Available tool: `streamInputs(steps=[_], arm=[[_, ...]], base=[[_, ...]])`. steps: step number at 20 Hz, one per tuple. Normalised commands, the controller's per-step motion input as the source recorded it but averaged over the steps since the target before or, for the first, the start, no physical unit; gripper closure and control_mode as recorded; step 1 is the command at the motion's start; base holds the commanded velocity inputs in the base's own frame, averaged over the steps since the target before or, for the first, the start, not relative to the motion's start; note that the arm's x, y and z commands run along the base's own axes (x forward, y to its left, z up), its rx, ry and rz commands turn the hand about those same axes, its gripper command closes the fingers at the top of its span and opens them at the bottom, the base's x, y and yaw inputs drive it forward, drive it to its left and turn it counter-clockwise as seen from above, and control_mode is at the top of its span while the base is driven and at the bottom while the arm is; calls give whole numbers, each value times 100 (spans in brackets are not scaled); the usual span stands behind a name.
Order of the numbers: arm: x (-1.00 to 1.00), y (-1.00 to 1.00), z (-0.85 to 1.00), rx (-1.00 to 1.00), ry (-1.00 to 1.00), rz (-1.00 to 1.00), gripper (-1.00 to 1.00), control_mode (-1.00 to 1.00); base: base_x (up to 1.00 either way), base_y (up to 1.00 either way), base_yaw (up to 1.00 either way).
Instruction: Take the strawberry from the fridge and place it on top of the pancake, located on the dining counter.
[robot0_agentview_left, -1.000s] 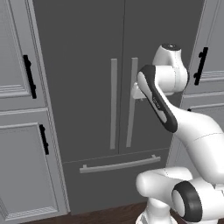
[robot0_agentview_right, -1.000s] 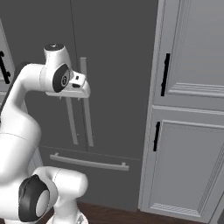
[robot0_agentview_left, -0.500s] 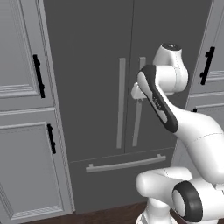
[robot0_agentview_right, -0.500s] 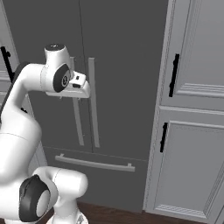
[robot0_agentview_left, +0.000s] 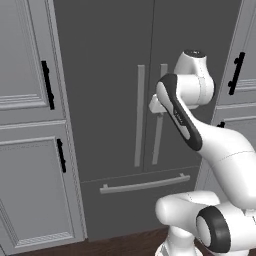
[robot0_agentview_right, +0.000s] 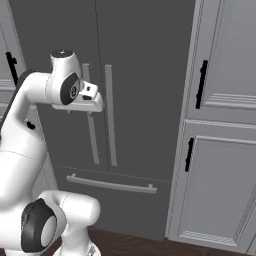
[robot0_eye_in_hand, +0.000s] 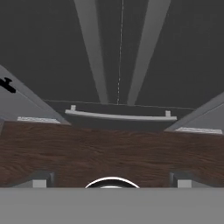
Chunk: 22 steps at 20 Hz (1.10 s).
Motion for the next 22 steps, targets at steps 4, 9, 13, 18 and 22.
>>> streamInputs(steps=[4,9,13,18,22], arm=[[0,0,0,0,0,0,-100,100],[0,0,0,0,0,0,-100,100],[15,-4,-19,-3,-26,-6,-100,-100],[48,-23,-6,-1,-47,-2,-100,-100],[77,-22,-10,0,-37,0,-100,-100]], base=[[-53,-1,-2],[-22,0,-4],[0,0,0],[0,0,0],[0,0,0]])
